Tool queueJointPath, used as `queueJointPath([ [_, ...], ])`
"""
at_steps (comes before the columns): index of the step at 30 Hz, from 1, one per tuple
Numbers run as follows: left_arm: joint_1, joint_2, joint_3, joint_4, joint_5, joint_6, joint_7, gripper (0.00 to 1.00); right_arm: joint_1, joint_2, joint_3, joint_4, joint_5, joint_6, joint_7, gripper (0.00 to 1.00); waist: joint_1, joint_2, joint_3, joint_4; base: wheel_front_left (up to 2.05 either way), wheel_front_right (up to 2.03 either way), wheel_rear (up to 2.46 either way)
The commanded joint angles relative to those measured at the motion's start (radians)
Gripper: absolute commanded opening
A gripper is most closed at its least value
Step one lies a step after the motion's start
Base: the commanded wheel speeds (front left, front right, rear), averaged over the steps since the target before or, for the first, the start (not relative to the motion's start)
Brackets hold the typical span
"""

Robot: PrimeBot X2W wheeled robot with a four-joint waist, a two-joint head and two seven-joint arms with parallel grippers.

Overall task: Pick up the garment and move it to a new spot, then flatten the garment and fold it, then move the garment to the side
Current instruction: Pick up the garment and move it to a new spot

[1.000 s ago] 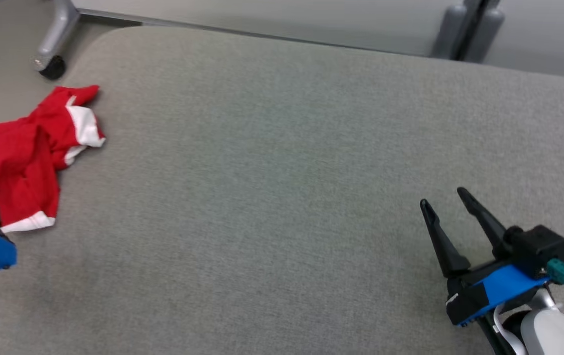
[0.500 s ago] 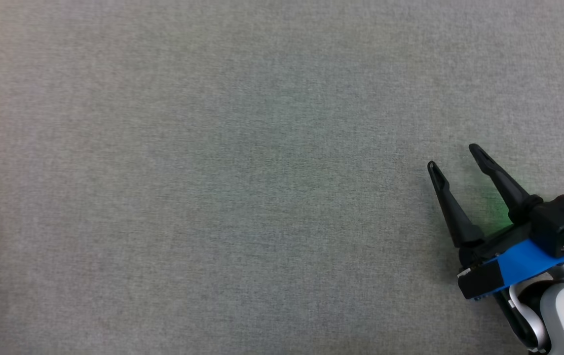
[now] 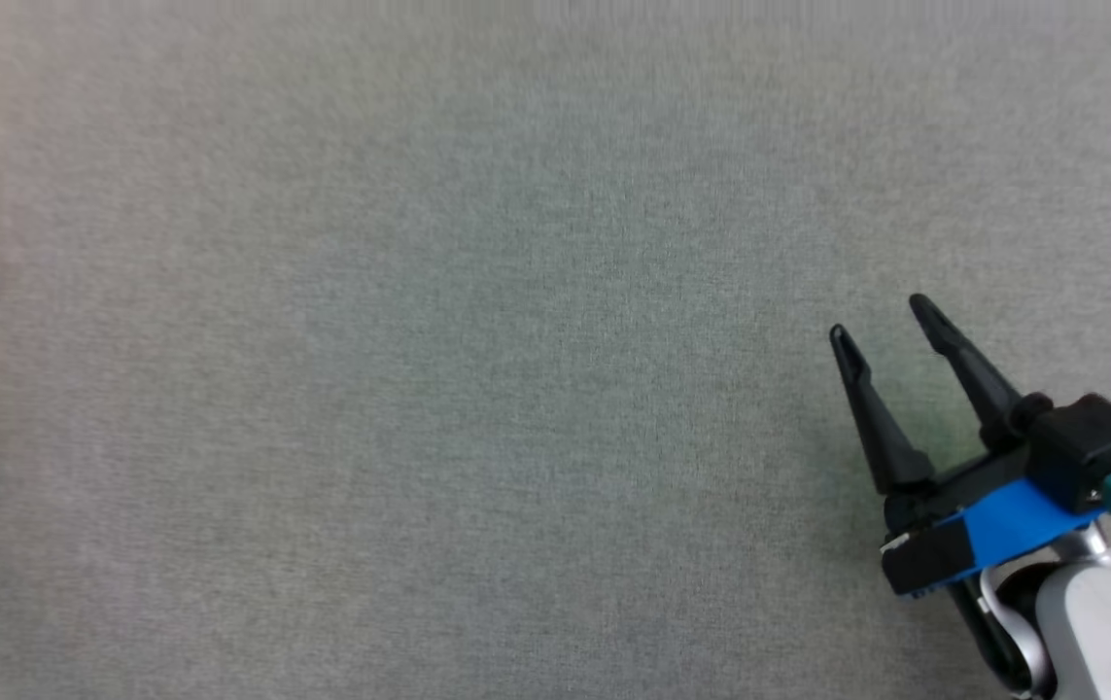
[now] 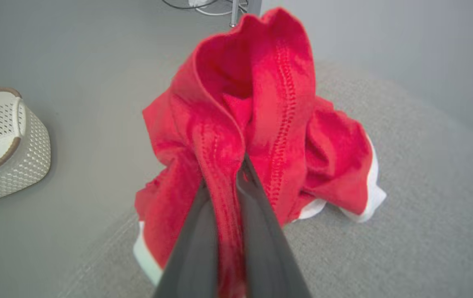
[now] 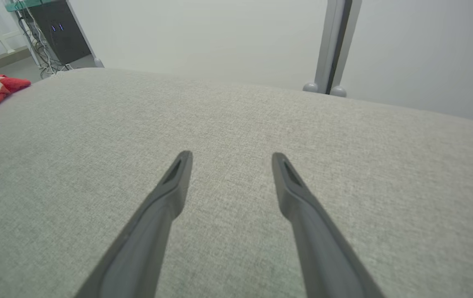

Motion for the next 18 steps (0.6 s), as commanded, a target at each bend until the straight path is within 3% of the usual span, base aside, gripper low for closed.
queueJointPath([
  [1, -0.029, 0.014, -0.01, -0.013, 0.009, -0.013, -0.01, 0.0, 0.004, 0.011, 0.007, 0.013, 0.006, 0.0, -0.009, 1.0, 0.0, 0.0, -0.048, -0.023, 0.0, 0.0, 0.0],
  [6, -0.127, 0.078, -0.08, -0.093, 0.065, -0.062, -0.011, 0.0, 0.033, 0.044, 0.012, 0.077, 0.026, 0.0, -0.044, 1.0, 0.0, 0.0, -0.177, -0.037, 0.0, 0.0, 0.0],
  [10, -0.199, 0.074, -0.158, -0.218, 0.102, -0.079, 0.03, 0.0, 0.061, 0.063, 0.012, 0.114, 0.036, 0.0, -0.066, 1.0, 0.0, 0.0, -0.267, -0.061, 0.0, 0.0, 0.0],
  [18, -0.31, -0.068, -0.321, -0.525, 0.064, -0.083, 0.18, 0.0, 0.099, 0.085, 0.021, 0.146, 0.053, 0.0, -0.078, 1.0, 0.0, 0.0, -0.371, -0.135, 0.0, 0.0, 0.0],
])
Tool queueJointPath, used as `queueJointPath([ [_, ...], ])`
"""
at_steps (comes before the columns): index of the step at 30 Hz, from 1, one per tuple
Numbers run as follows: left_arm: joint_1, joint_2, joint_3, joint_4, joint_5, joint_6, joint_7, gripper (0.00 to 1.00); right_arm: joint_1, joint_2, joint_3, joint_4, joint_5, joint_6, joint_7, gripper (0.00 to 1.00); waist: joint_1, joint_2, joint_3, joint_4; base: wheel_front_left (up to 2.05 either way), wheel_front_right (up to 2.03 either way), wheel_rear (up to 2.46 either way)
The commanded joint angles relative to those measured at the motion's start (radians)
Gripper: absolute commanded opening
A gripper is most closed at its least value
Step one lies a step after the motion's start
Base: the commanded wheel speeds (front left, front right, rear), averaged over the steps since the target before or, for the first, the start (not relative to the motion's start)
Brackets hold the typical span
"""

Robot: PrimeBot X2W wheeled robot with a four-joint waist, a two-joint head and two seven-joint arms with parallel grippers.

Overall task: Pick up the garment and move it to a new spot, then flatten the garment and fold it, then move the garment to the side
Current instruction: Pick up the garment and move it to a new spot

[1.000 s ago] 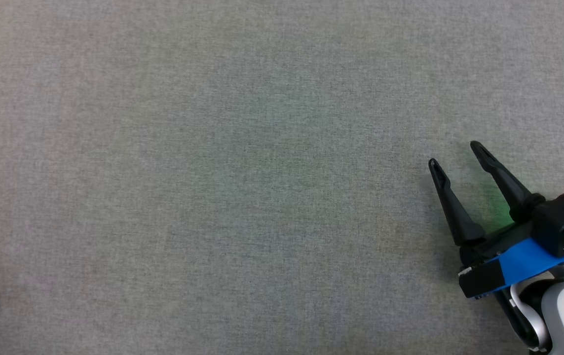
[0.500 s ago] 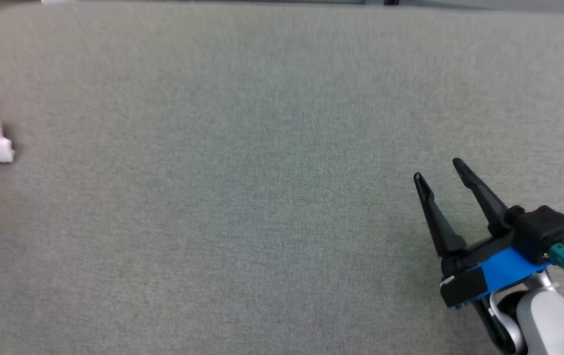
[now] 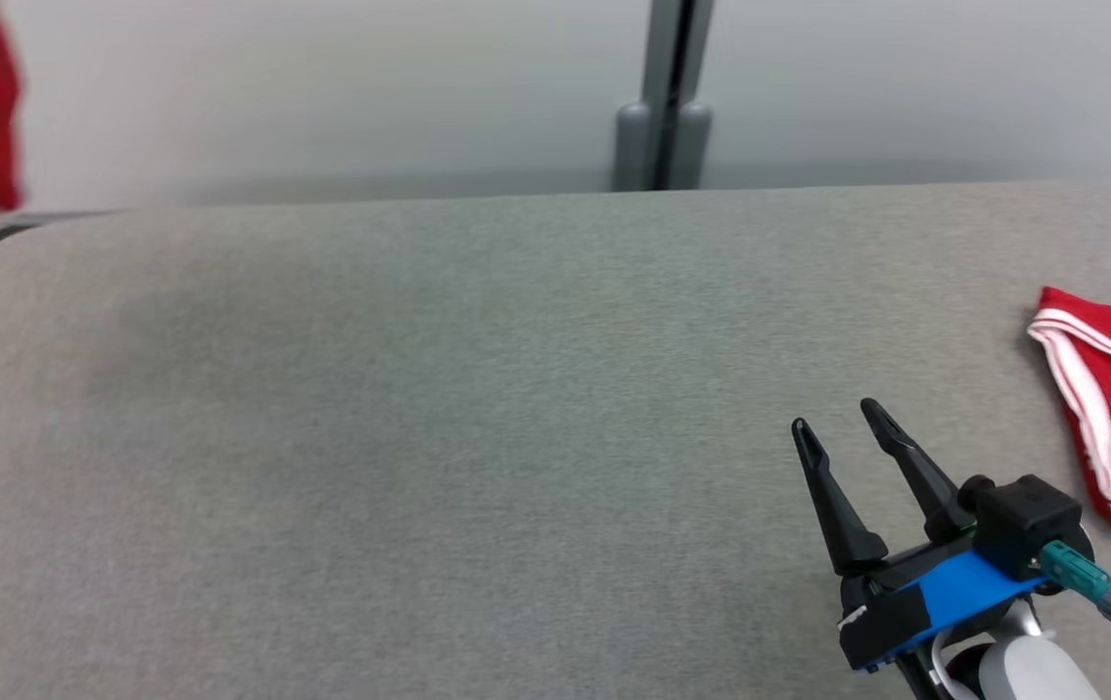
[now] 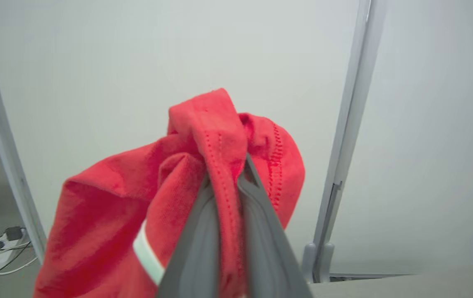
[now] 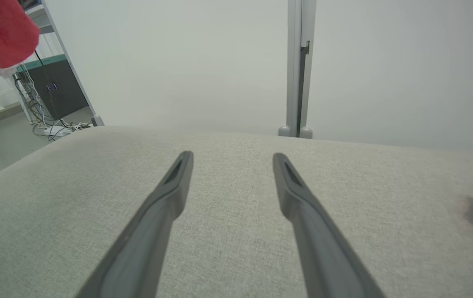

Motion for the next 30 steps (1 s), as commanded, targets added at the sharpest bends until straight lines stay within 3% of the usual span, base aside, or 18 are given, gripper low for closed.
queueJointPath([
  [1, -0.009, -0.019, -0.024, -0.033, -0.005, 0.006, 0.021, 0.0, 0.012, 0.005, -0.001, -0.001, 0.003, 0.0, -0.003, 1.0, 0.0003, -0.0001, -0.044, -0.054, 0.0, 0.0, 0.0],
  [6, 0.014, -0.095, -0.106, -0.151, -0.039, 0.0, 0.082, 0.0, 0.013, 0.007, 0.003, 0.001, 0.013, 0.0, -0.001, 1.0, 0.0003, -0.0001, -0.051, -0.135, 0.0, 0.0, 0.0],
  [14, 0.126, -0.182, -0.244, -0.214, -0.086, -0.021, 0.124, 0.0, 0.012, 0.022, 0.0, 0.002, 0.018, 0.0, -0.008, 1.0, 0.0003, -0.0001, -0.019, -0.252, 0.0, 0.0, 0.0],
  [20, 0.207, -0.158, -0.386, -0.129, -0.011, -0.048, 0.106, 0.0, -0.01, 0.035, 0.011, 0.007, 0.024, 0.0, -0.02, 1.0, 0.0003, -0.0001, 0.018, -0.307, 0.0, 0.0, 0.0],
  [26, 0.28, -0.207, -0.459, 0.032, 0.052, -0.045, -0.029, 0.0, -0.015, 0.044, 0.015, 0.023, 0.028, 0.0, -0.033, 1.0, 0.0003, -0.0001, 0.035, -0.318, 0.0, 0.0, 0.0],
  [28, 0.315, -0.244, -0.488, 0.113, 0.069, -0.041, -0.087, 0.4, -0.016, 0.046, 0.014, 0.027, 0.028, 0.0, -0.034, 1.0, 0.0003, -0.0001, 0.037, -0.313, 0.0, 0.0, 0.0],
  [29, 0.328, -0.262, -0.501, 0.151, 0.075, -0.041, -0.113, 0.96, -0.017, 0.047, 0.015, 0.028, 0.028, 0.0, -0.034, 1.0, 0.0003, -0.0001, 0.037, -0.309, 0.0, 0.0, 0.0],
  [30, 0.337, -0.279, -0.517, 0.189, 0.083, -0.039, -0.131, 1.0, -0.018, 0.046, 0.013, 0.03, 0.028, 0.0, -0.035, 1.0, 0.0003, -0.0001, 0.036, -0.304, 0.0, 0.0, 0.0],
])
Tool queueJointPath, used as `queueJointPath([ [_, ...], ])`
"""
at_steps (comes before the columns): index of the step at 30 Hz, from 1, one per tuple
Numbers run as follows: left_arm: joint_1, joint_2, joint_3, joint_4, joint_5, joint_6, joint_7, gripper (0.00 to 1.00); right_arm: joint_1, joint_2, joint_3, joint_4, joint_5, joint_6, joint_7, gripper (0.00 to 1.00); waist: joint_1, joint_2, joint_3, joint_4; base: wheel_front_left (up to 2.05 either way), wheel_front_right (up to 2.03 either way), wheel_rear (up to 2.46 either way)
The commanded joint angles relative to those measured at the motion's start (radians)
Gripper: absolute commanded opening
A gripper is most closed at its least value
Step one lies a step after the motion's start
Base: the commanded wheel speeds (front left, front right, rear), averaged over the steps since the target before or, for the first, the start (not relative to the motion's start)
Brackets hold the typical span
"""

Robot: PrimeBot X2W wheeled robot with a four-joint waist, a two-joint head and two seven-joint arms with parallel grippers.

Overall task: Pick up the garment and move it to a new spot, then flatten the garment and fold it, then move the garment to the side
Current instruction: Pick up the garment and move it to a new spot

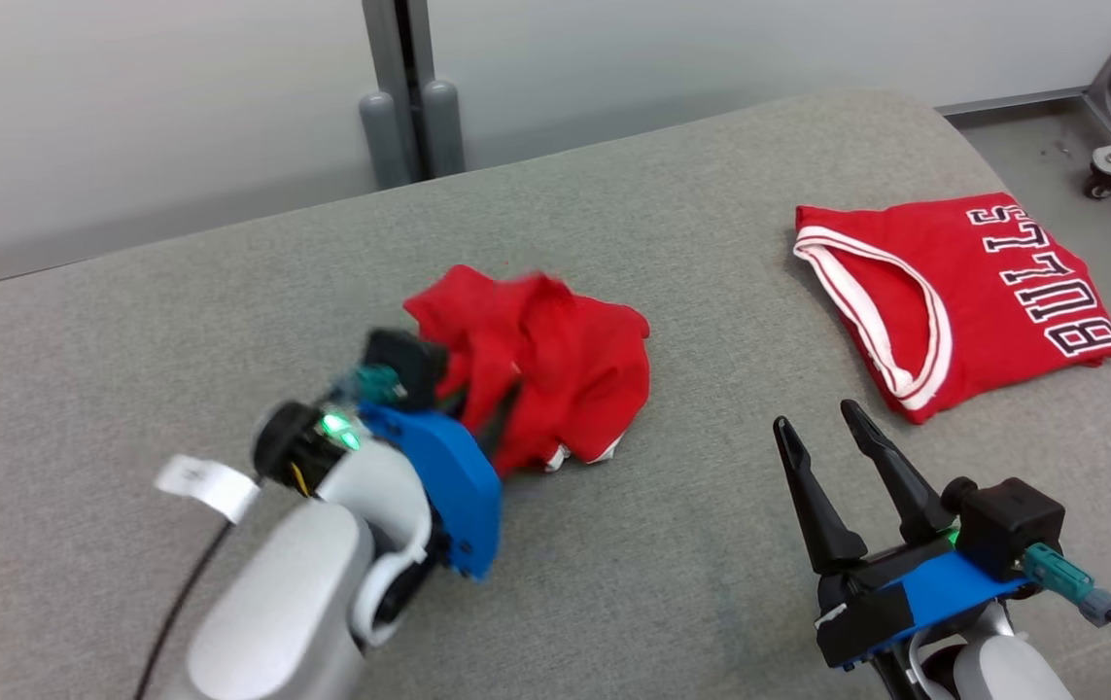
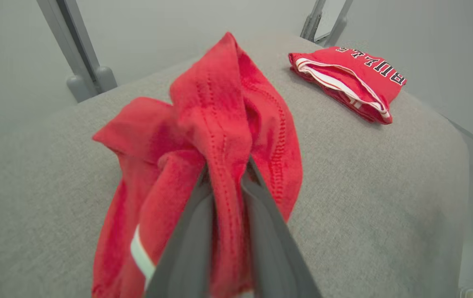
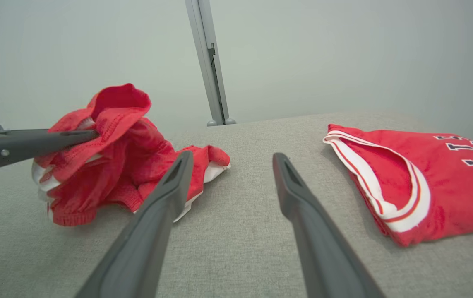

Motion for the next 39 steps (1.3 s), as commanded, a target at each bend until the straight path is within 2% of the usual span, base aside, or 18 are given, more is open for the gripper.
queueJointPath([
  [1, 0.004, -0.004, -0.006, 0.01, 0.006, 0.0, -0.011, 1.0, -0.01, 0.0, -0.002, 0.0, 0.002, 0.0, -0.005, 1.0, -0.0001, 0.0, 0.0, 0.006, 0.0, 0.0, 0.0],
  [5, 0.031, -0.07, -0.029, 0.084, -0.006, -0.006, -0.103, 1.0, -0.005, -0.008, -0.011, -0.002, -0.005, 0.0, 0.001, 1.0, -0.0001, 0.0, -0.012, 0.04, 0.0, 0.0, 0.0],
  [9, 0.064, -0.095, -0.007, 0.068, -0.032, -0.009, -0.228, 1.0, 0.011, -0.014, -0.019, -0.007, -0.004, 0.0, 0.007, 1.0, -0.0001, 0.0, -0.03, 0.078, 0.0, 0.0, 0.0],
  [15, 0.171, -0.065, 0.058, 0.004, -0.048, 0.014, -0.424, 1.0, 0.04, -0.024, -0.032, -0.015, -0.003, 0.0, 0.024, 1.0, -0.0001, 0.0, -0.062, 0.133, 0.0, 0.0, 0.0],
  [20, 0.28, -0.019, 0.135, -0.033, -0.053, 0.057, -0.551, 1.0, 0.069, -0.028, -0.046, -0.02, -0.004, 0.0, 0.041, 1.0, -0.0001, 0.0, -0.096, 0.172, 0.0, 0.0, 0.0],
  [24, 0.354, 0.018, 0.195, -0.046, -0.039, 0.093, -0.589, 1.0, 0.092, -0.032, -0.058, -0.023, 0.0, 0.0, 0.052, 1.0, -0.0001, 0.0, -0.119, 0.197, 0.0, 0.0, 0.0],
  [29, 0.425, 0.026, 0.283, -0.058, -0.017, 0.124, -0.6, 1.0, 0.124, -0.032, -0.076, -0.018, 0.007, 0.0, 0.062, 1.0, -0.0001, 0.0, -0.147, 0.221, 0.0, 0.0, 0.0],
  [33, 0.465, 0.017, 0.344, -0.076, 0.017, 0.126, -0.6, 1.0, 0.146, -0.022, -0.086, -0.015, 0.01, 0.0, 0.066, 1.0, -0.0001, 0.0, -0.154, 0.227, 0.0, 0.0, 0.0],
  [39, 0.482, -0.003, 0.385, -0.082, 0.05, 0.109, -0.6, 1.0, 0.154, -0.012, -0.083, -0.01, 0.01, 0.0, 0.066, 1.0, -0.0001, 0.0, -0.153, 0.222, 0.0, 0.0, 0.0],
])
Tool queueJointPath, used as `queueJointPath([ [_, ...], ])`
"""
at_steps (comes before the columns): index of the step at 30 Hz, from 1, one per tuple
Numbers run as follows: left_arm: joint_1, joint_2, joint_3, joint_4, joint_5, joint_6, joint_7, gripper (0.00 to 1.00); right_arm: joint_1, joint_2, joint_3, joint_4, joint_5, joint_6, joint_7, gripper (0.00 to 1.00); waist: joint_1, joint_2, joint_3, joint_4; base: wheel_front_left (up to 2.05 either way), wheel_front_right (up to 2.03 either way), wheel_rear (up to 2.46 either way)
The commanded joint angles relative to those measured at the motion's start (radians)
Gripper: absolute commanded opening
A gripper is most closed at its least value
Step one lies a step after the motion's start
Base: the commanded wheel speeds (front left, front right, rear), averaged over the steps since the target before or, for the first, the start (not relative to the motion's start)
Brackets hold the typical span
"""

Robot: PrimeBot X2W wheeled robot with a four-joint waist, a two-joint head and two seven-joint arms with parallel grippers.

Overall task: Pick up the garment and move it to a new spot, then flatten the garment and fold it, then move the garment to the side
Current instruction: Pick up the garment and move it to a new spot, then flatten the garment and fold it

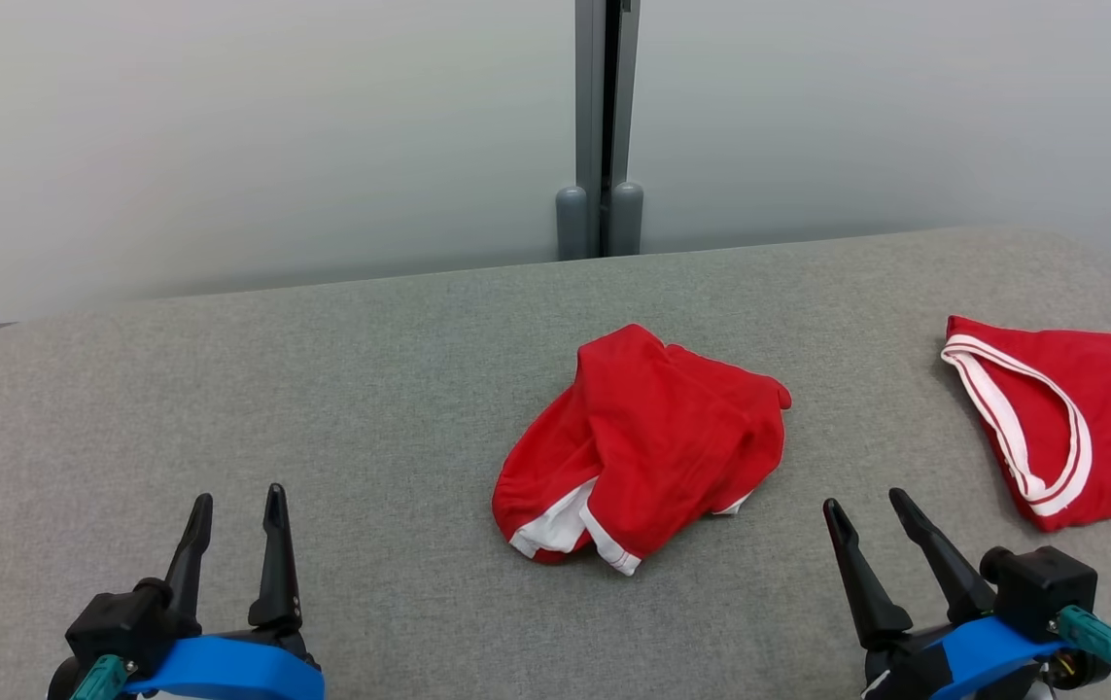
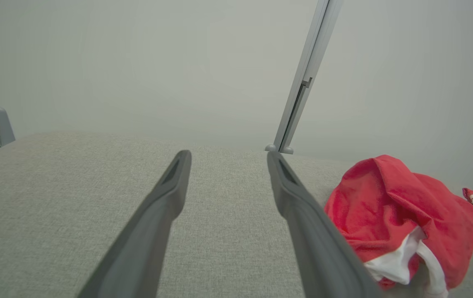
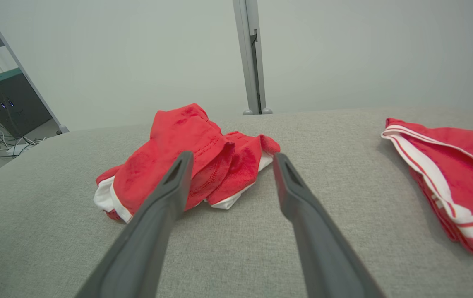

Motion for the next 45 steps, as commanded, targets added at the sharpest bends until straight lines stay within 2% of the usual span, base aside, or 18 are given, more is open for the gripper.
queueJointPath([
  [1, 0.006, -0.005, 0.009, -0.005, 0.009, -0.005, -0.004, 1.0, 0.011, 0.004, 0.0, 0.003, 0.008, 0.0, -0.002, 1.0, 0.0001, 0.0, 0.001, -0.002, 0.0, 0.0, 0.0],
  [8, 0.003, -0.017, 0.023, 0.003, 0.035, -0.027, -0.005, 1.0, 0.003, 0.014, 0.013, 0.003, 0.001, 0.0, -0.001, 1.0, 0.0001, 0.0, 0.007, -0.005, 0.0, 0.0, 0.0],
  [13, -0.011, -0.025, 0.028, 0.001, 0.043, -0.034, -0.005, 1.0, -0.025, 0.03, 0.09, 0.021, 0.041, 0.0, 0.038, 1.0, 0.0001, 0.0, 0.027, 0.006, 0.0, 0.0, 0.0],
  [22, -0.048, -0.022, 0.018, -0.009, 0.06, -0.049, -0.005, 1.0, -0.154, 0.056, 0.239, 0.212, 0.123, 0.0, 0.106, 1.0, 0.0001, 0.0, 0.101, 0.059, 0.0, 0.0, 0.0],
  [29, -0.071, -0.014, 0.015, 0.005, 0.051, -0.056, -0.003, 1.0, -0.247, 0.067, 0.275, 0.361, 0.164, 0.0, 0.043, 1.0, 0.0001, 0.0, 0.13, 0.097, 0.0, 0.0, 0.0],
  [35, -0.077, -0.013, 0.02, 0.017, 0.044, -0.059, -0.003, 1.0, -0.284, 0.061, 0.319, 0.395, 0.209, 0.0, -0.03, 1.0, 0.0001, 0.0, 0.131, 0.103, 0.0, 0.0, 0.0],
  [36, -0.076, -0.013, 0.021, 0.02, 0.043, -0.059, -0.003, 1.0, -0.29, 0.057, 0.332, 0.395, 0.217, 0.0, -0.044, 0.87, 0.0001, 0.0, 0.13, 0.102, 0.0, 0.0, 0.0],
  [37, -0.076, -0.013, 0.023, 0.021, 0.042, -0.058, -0.003, 1.0, -0.295, 0.054, 0.342, 0.393, 0.227, 0.0, -0.06, 0.42, 0.0001, 0.0, 0.128, 0.101, 0.0, 0.0, 0.0],
  [38, -0.074, -0.012, 0.025, 0.023, 0.042, -0.058, -0.003, 1.0, -0.302, 0.049, 0.351, 0.392, 0.231, 0.0, -0.075, 0.05, 0.0001, 0.0, 0.126, 0.098, 0.0, 0.0, 0.0],
  [39, -0.073, -0.013, 0.026, 0.024, 0.042, -0.058, -0.003, 1.0, -0.307, 0.041, 0.358, 0.394, 0.234, 0.0, -0.088, 0.0, 0.0001, 0.0, 0.124, 0.096, 0.0, 0.0, 0.0],
  [45, -0.067, -0.012, 0.034, 0.019, 0.042, -0.056, -0.004, 1.0, -0.319, 0.005, 0.331, 0.375, 0.226, 0.0, -0.139, 0.0, 0.0001, 0.0, 0.111, 0.074, 0.0, 0.0, 0.0],
])
